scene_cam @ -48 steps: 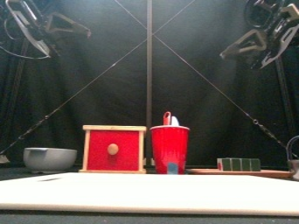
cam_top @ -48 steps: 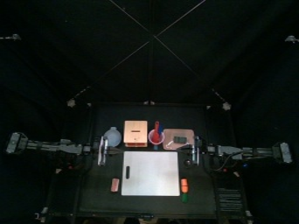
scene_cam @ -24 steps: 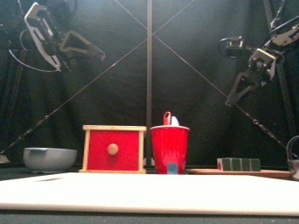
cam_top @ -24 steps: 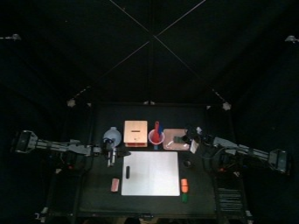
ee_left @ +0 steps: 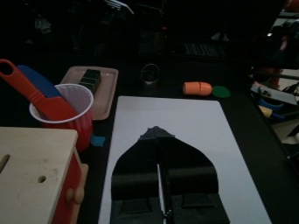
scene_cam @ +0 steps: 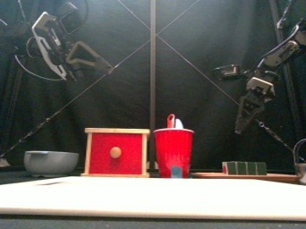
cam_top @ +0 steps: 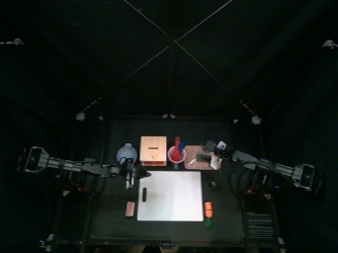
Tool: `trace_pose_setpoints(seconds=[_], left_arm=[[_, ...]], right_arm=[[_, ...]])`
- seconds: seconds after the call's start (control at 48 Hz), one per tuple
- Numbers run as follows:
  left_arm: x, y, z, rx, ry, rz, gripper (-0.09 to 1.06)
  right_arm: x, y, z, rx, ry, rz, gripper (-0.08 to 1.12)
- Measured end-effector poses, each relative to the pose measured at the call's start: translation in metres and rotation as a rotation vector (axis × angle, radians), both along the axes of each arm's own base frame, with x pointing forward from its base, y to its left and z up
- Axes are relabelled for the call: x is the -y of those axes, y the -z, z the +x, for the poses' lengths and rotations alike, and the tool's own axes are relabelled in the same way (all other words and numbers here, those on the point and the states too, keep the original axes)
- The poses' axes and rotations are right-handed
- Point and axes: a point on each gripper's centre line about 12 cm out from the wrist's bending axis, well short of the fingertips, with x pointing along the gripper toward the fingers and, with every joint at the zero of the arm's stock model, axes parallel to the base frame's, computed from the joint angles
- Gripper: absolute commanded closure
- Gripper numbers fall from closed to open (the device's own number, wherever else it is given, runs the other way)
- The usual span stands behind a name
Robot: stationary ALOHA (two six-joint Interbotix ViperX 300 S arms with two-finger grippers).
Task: Place sushi on board then cut the sushi with the knife then place the pieces on the plate
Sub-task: Place the sushi on the board
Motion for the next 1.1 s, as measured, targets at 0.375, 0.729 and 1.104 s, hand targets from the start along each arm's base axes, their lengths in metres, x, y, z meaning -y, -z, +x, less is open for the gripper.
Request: trace_pose_setpoints(seconds=[0.375, 0.729, 1.104], left_arm=[[0.0, 0.0, 0.0, 0.002, 0.001, 0.001, 1.0], [-0.001, 0.0, 0.0, 0.001, -0.011, -0.015, 1.0], [-0.001, 0.0, 0.0, 0.001, -0.017, -0.024, 1.0]], right_arm=[[0.012, 0.035, 0.012, -0.237, -0.11, 0.0, 0.14], [0.022, 0.061, 0.017, -0.318, -0.166, 0.05, 0.14], [0.029, 0.077, 0.02, -0.327, -0.15, 0.066, 0.14]])
